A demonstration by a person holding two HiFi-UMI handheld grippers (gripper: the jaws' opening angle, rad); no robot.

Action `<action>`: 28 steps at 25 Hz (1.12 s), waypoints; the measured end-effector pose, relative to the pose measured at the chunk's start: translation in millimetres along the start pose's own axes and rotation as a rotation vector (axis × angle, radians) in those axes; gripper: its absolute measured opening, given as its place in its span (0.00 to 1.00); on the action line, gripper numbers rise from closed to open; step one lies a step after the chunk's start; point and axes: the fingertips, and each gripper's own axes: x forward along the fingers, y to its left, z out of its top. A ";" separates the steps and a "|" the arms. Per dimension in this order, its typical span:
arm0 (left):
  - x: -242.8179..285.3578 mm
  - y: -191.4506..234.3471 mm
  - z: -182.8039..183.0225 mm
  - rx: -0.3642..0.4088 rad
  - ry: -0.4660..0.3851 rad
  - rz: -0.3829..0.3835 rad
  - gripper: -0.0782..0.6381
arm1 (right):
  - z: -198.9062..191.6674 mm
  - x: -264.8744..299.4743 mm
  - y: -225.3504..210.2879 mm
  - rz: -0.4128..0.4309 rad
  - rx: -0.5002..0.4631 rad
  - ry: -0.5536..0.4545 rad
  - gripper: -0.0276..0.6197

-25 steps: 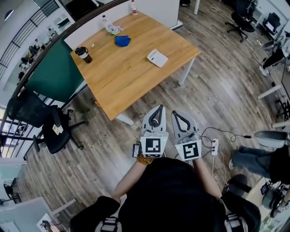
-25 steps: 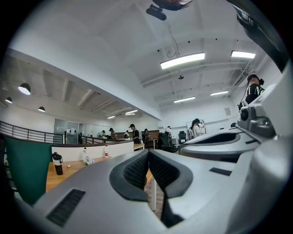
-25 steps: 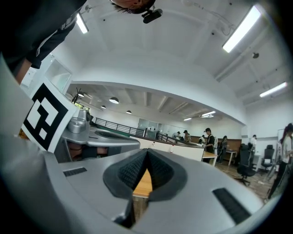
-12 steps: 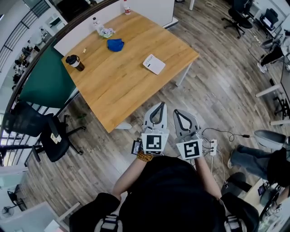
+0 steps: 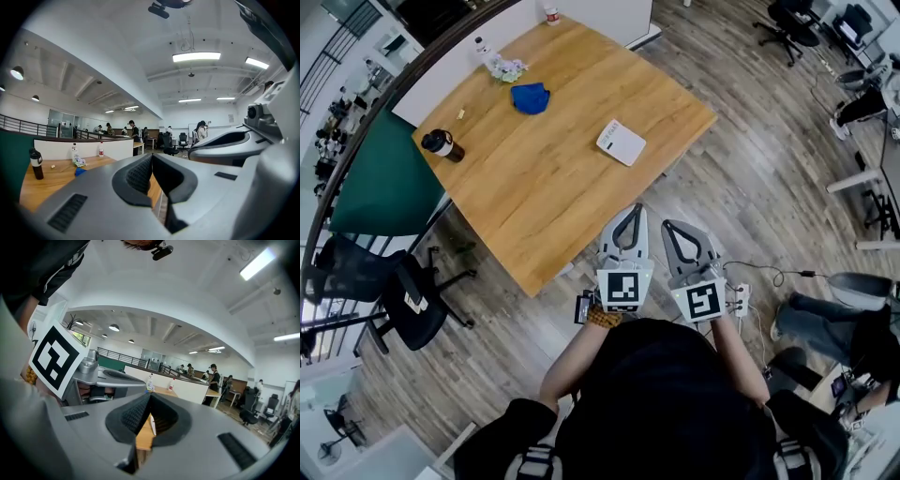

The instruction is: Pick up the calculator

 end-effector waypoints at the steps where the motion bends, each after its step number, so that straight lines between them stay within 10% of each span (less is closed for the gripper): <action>1: 4.5 6.3 -2.0 -0.013 0.001 0.008 0.14 | 1.6 8.4 -4.3 0.000 -0.003 0.001 0.05; 18: 66.9 75.4 -13.4 -0.072 0.008 0.118 0.14 | 11.4 115.9 -50.8 0.102 0.005 -0.024 0.05; 28: 96.7 111.7 -32.8 -0.002 0.104 0.282 0.14 | -19.4 202.9 -77.1 0.329 0.158 -0.024 0.05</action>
